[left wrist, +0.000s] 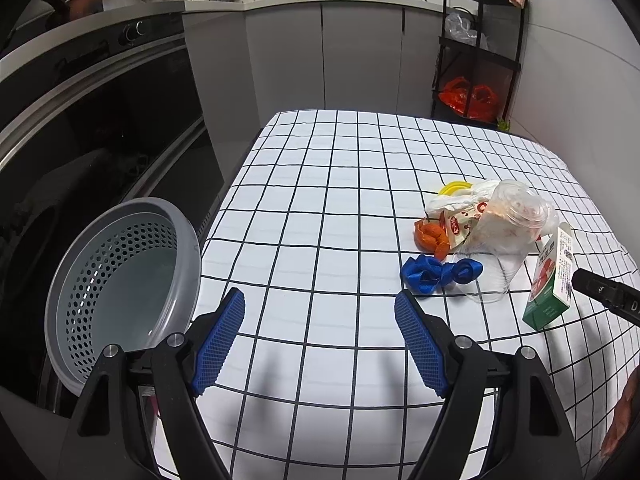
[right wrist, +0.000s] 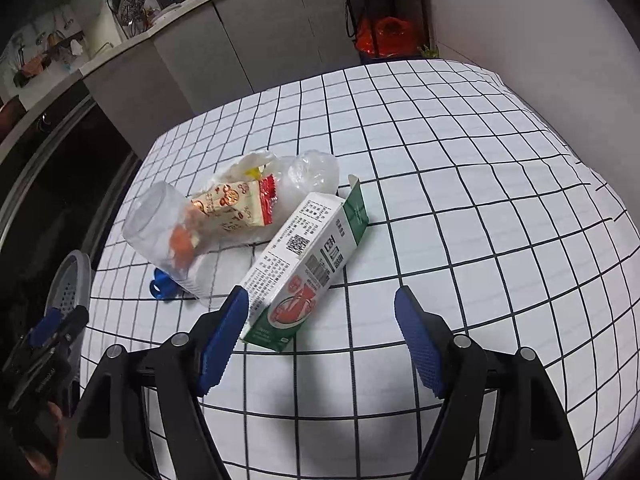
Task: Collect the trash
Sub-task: 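Grasp the green-and-white juice carton with the right gripper, then close the left gripper on the blue cloth, then carry the blue cloth in the left gripper to the basket while the right gripper carries the carton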
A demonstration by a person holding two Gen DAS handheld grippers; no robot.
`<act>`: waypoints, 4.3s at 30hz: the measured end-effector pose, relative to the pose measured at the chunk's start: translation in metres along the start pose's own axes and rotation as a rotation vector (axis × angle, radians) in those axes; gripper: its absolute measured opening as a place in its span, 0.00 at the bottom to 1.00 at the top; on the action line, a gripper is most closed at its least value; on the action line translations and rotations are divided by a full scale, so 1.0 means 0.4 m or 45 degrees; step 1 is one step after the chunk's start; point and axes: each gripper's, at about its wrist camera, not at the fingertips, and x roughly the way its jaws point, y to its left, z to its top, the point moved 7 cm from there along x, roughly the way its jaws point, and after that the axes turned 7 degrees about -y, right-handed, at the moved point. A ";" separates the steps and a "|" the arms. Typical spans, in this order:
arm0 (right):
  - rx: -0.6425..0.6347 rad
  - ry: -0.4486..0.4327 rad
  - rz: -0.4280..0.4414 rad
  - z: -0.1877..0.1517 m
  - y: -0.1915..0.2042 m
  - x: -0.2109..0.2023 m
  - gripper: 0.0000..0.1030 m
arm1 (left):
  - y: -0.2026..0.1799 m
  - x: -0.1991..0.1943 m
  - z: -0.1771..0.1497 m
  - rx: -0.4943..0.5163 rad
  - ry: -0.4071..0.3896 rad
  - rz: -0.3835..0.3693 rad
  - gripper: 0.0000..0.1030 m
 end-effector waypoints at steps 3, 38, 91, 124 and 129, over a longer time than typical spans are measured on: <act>0.005 -0.010 0.022 -0.002 0.028 -0.003 0.70 | -0.002 0.000 0.002 0.005 -0.002 0.001 0.74; -0.032 -0.023 -0.050 -0.028 0.034 0.047 0.26 | -0.069 0.020 -0.028 0.046 0.010 -0.089 0.80; -0.058 -0.131 -0.016 0.016 -0.013 -0.035 0.26 | -0.167 0.146 -0.004 0.000 0.102 -0.320 0.06; -0.190 -0.227 0.119 -0.002 0.156 -0.156 0.26 | 0.093 -0.112 0.063 -0.039 -0.150 -0.124 0.06; -0.281 -0.231 0.201 -0.016 0.279 -0.178 0.26 | 0.206 -0.158 0.075 -0.075 -0.192 -0.052 0.06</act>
